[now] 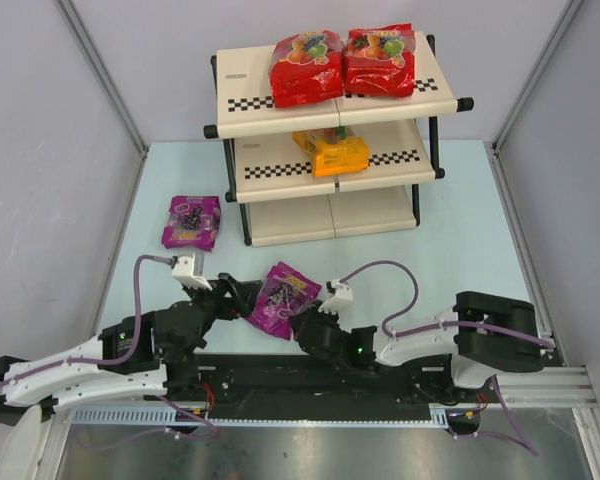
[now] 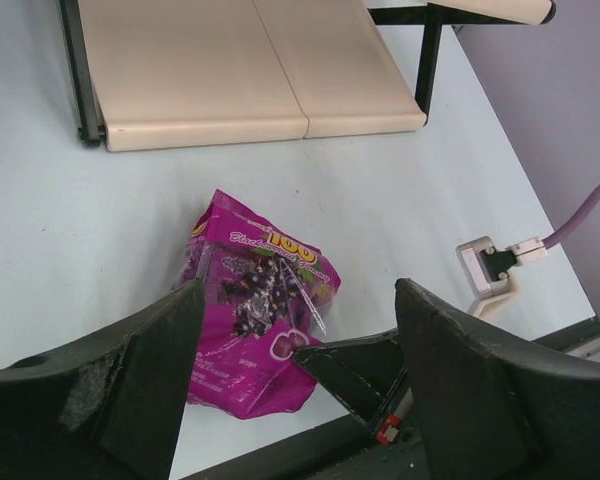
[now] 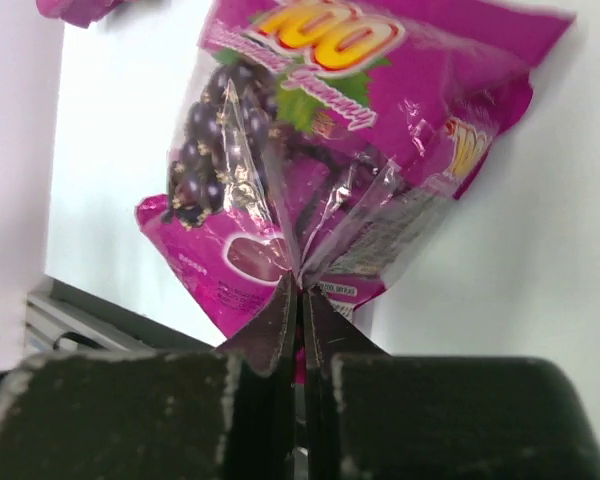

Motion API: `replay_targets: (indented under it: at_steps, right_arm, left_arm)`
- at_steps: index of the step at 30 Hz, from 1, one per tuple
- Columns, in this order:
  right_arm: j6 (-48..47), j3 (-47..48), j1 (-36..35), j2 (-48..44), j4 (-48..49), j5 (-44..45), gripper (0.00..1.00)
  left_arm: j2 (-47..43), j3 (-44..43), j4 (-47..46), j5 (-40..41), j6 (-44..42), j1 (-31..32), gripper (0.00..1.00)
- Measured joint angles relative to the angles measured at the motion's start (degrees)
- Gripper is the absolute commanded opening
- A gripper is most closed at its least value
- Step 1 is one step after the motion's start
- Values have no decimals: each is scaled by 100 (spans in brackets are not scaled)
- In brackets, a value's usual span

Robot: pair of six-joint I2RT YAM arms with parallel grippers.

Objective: Place and organize the candy bags onto the shelf

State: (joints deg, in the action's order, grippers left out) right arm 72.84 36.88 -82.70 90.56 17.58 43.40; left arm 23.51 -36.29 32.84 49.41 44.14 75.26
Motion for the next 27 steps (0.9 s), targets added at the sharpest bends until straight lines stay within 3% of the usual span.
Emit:
replay_targets:
  at_steps: [3,10,18,21,22,27]
  right_arm:
    - [-603,-22,125,-459,-391,-92,0]
    - [-2907,-186,861,-2122,-1342,-1355,0]
    - [-4052,-494,1480,-2872,-2461,-2404,0]
    - [-4009,-555,1659,-2966,-2837,-2483,29]
    - [-3943,-557,1690,-2992,-2920,-2470,44]
    - [-3467,-728,1718,-3211,-3191,-2284,56]
  left_arm:
    - [7,94,-83,-4,0,0,82]
    - [560,343,-455,-203,-81,0,84]
    - [1956,861,-1650,-885,-92,-20,92]
    - [2205,1228,-2162,-1228,-52,-107,92]
    - [2240,1331,-2339,-1327,-48,-153,92]
    - [2463,1423,-2975,-1574,-22,-308,92]
